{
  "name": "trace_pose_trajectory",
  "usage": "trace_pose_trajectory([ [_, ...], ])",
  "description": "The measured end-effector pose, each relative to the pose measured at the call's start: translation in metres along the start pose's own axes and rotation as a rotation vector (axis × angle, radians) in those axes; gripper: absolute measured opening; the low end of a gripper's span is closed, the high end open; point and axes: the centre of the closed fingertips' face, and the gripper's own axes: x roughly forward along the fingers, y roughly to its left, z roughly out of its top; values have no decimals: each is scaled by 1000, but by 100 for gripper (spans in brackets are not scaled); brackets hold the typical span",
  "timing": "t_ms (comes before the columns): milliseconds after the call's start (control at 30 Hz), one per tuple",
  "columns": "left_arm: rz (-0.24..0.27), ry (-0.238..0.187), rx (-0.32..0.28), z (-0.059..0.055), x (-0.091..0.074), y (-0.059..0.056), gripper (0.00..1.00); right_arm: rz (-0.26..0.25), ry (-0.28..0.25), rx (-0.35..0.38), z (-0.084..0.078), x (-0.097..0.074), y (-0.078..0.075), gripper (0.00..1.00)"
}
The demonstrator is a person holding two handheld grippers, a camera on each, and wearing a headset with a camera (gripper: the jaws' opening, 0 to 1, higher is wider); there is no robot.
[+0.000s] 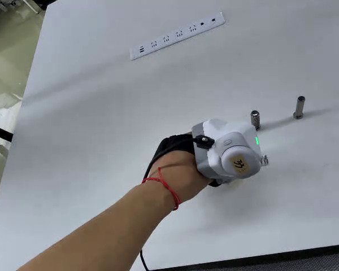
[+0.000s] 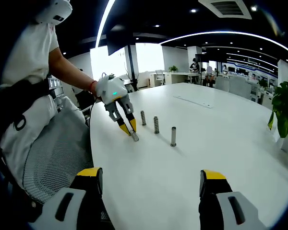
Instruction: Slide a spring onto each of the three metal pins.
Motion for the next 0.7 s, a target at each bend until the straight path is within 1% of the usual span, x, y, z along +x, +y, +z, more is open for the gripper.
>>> trace_pose_trajectory([
  [133,-4,-12,-16,0,0,-3,7,2,-1,-1,2,2,2,82],
  [367,5,-51,-42,6,-4,-5,7,18,11,-13,7,7,8,81],
  [600,9,-70,-51,8,-7,-7,6,32,10,-25,16,13,12,81],
  [700,9,-79,-59,8,-8,-8,6,37,12,-33,17,15,13,81],
])
